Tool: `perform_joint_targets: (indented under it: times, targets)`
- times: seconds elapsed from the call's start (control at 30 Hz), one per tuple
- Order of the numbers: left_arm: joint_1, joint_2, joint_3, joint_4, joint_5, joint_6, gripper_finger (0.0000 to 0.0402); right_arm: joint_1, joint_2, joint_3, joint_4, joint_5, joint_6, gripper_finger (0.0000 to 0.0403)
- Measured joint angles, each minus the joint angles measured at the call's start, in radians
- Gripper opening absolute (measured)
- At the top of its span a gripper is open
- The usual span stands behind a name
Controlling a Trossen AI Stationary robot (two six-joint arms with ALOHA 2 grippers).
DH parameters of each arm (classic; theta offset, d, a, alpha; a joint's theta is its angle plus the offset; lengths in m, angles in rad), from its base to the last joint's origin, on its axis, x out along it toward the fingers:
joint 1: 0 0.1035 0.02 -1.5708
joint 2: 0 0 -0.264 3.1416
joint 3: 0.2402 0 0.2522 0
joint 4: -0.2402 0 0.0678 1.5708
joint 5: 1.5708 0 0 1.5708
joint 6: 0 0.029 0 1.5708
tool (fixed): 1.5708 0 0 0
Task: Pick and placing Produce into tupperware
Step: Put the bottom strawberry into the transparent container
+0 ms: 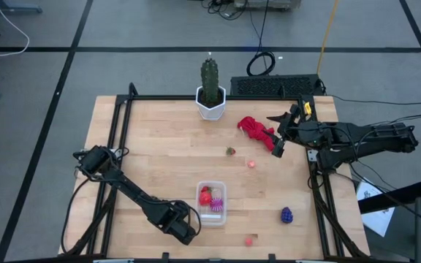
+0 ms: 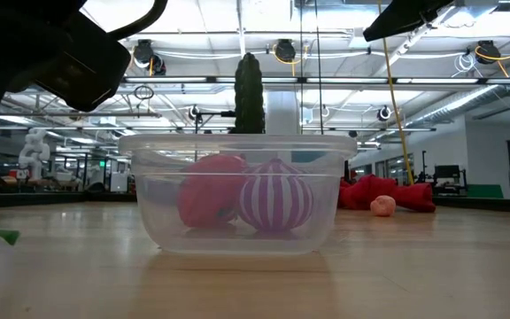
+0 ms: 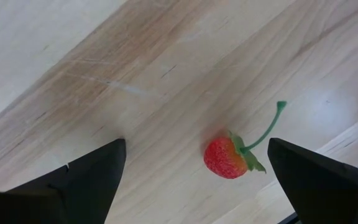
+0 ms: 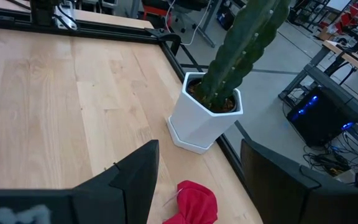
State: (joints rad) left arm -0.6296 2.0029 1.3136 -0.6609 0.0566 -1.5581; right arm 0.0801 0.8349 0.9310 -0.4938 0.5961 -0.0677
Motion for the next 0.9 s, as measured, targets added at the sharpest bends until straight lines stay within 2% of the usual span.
perform_joint_targets:
  times: [0.77,0.9]
  targets:
    - [0.002,0.000,0.000,0.000,0.000,-0.017,0.0399,0.000,0.000,0.000,0.000,0.000,-0.004,0.0219]
    - [0.003,0.005,0.047,-0.068,0.011,-0.025,0.0399,0.000,0.000,0.000,0.002,0.000,-0.004,0.0219]
